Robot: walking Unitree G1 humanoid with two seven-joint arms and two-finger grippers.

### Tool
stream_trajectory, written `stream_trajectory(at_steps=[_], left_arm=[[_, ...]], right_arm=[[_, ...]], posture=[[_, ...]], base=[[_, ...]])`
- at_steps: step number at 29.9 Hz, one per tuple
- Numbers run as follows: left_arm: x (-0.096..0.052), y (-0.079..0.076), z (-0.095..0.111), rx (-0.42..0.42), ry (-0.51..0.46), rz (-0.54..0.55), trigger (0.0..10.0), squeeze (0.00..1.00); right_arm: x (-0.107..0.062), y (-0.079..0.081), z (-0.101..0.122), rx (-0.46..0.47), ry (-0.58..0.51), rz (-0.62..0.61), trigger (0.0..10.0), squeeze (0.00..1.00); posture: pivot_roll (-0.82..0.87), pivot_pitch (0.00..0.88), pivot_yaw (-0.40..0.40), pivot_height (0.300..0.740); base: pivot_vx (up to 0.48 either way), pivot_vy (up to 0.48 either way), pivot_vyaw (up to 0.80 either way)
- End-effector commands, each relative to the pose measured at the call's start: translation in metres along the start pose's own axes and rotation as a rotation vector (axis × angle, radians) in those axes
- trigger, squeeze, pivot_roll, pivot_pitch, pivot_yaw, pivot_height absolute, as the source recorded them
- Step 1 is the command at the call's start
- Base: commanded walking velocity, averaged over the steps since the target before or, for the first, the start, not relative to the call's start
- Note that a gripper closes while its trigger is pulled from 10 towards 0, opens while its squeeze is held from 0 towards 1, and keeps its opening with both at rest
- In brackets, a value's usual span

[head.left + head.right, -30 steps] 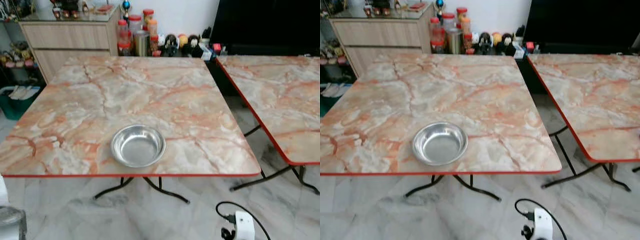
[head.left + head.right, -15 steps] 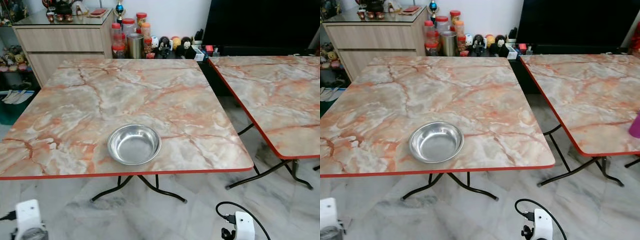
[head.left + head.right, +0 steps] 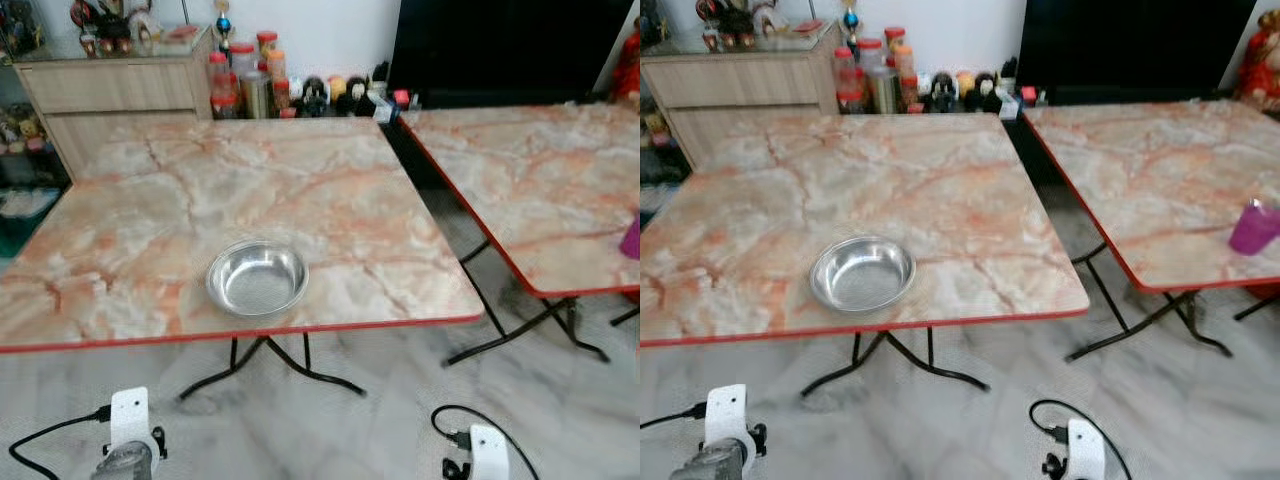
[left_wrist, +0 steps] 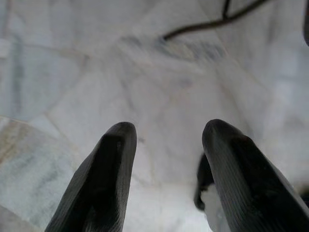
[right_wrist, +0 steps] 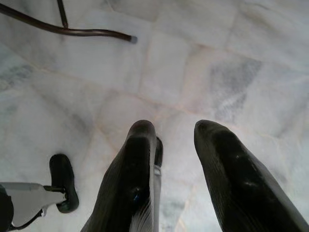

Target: Setting the table

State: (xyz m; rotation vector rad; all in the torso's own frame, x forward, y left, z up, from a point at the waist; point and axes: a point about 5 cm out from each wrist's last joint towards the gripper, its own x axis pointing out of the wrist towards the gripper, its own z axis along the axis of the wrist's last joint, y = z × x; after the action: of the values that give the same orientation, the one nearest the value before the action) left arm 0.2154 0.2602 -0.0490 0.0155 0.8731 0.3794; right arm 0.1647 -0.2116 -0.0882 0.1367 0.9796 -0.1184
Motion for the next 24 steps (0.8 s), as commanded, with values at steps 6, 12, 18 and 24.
stream_trajectory(at_steps=[6,12,18,24], left_arm=[[0.000,-0.019,-0.005,0.066,0.026,-0.076,10.0,0.00],[-0.004,-0.042,-0.014,0.167,0.041,-0.166,10.0,0.00],[-0.006,-0.052,-0.021,0.180,0.058,-0.182,10.0,0.00],[-0.008,-0.052,-0.032,0.218,0.072,-0.189,10.0,0.00]], right_arm=[[0.000,-0.003,0.001,0.006,-0.003,-0.009,10.0,0.00],[-0.001,-0.003,-0.001,0.005,0.000,-0.009,10.0,0.00],[-0.001,-0.003,-0.002,-0.019,0.009,-0.006,10.0,0.00],[-0.001,-0.003,-0.004,-0.004,0.013,-0.013,10.0,0.00]], posture=[[0.05,0.000,-0.023,0.740],[0.04,0.000,-0.019,0.740],[0.03,0.000,-0.018,0.740],[0.03,0.000,-0.015,0.740]], base=[[0.000,0.000,0.00],[0.000,0.000,0.00],[0.000,0.000,0.00],[0.000,0.000,0.28]])
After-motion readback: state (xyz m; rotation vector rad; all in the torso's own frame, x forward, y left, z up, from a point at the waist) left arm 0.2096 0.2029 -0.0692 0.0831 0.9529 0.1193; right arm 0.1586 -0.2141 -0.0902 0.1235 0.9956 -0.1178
